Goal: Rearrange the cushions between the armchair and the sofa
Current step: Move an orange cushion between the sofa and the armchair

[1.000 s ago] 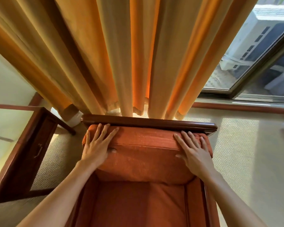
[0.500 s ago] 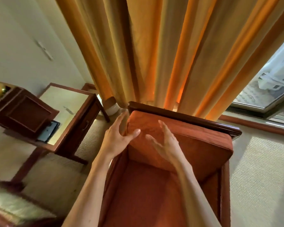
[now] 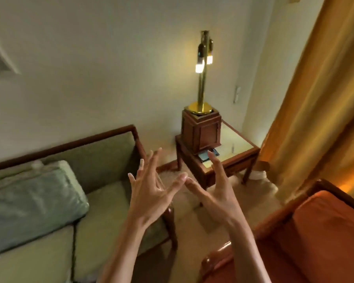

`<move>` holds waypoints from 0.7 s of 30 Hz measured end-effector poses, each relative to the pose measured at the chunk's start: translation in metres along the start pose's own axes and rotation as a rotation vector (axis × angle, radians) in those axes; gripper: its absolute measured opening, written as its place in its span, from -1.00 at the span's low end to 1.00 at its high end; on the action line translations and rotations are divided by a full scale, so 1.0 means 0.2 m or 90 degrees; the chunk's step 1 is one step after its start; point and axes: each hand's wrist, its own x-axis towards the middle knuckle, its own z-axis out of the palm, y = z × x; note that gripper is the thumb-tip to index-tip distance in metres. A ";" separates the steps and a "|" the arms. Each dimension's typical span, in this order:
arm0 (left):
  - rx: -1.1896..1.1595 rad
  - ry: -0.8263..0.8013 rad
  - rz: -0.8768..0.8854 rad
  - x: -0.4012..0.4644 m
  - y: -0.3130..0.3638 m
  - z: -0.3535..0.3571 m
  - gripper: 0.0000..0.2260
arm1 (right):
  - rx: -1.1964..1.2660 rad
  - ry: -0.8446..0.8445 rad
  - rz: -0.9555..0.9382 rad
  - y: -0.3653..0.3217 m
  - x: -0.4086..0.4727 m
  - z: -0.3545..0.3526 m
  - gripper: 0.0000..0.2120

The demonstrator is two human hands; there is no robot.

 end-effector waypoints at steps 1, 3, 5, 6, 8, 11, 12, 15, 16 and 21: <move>0.015 0.037 -0.029 -0.07 -0.12 -0.20 -0.12 | 0.001 -0.041 -0.021 -0.09 -0.02 0.19 -0.11; 0.067 0.094 -0.094 -0.22 -0.34 -0.55 -0.09 | -0.001 -0.126 -0.056 -0.23 -0.07 0.55 -0.09; 0.136 0.139 -0.154 -0.43 -0.57 -0.91 -0.04 | -0.026 -0.207 -0.090 -0.35 -0.16 0.95 -0.03; 0.155 0.155 -0.181 -0.52 -0.66 -1.06 -0.01 | -0.028 -0.245 -0.101 -0.41 -0.20 1.10 -0.01; 0.165 0.201 -0.246 -0.73 -0.81 -1.35 0.03 | -0.019 -0.331 -0.132 -0.53 -0.29 1.42 0.01; 0.163 0.299 -0.334 -1.03 -1.00 -1.68 0.05 | -0.015 -0.470 -0.184 -0.70 -0.40 1.85 0.05; 0.170 0.323 -0.365 -1.12 -1.05 -1.76 0.05 | -0.007 -0.518 -0.195 -0.75 -0.44 1.98 0.06; 0.186 0.406 -0.436 -1.39 -1.24 -1.97 0.04 | 0.000 -0.656 -0.214 -0.87 -0.58 2.39 0.07; 0.191 0.419 -0.450 -1.44 -1.29 -2.02 0.03 | -0.007 -0.674 -0.210 -0.89 -0.62 2.47 0.06; 0.220 0.466 -0.536 -1.70 -1.61 -2.36 -0.01 | -0.035 -0.768 -0.264 -1.01 -0.80 3.08 0.07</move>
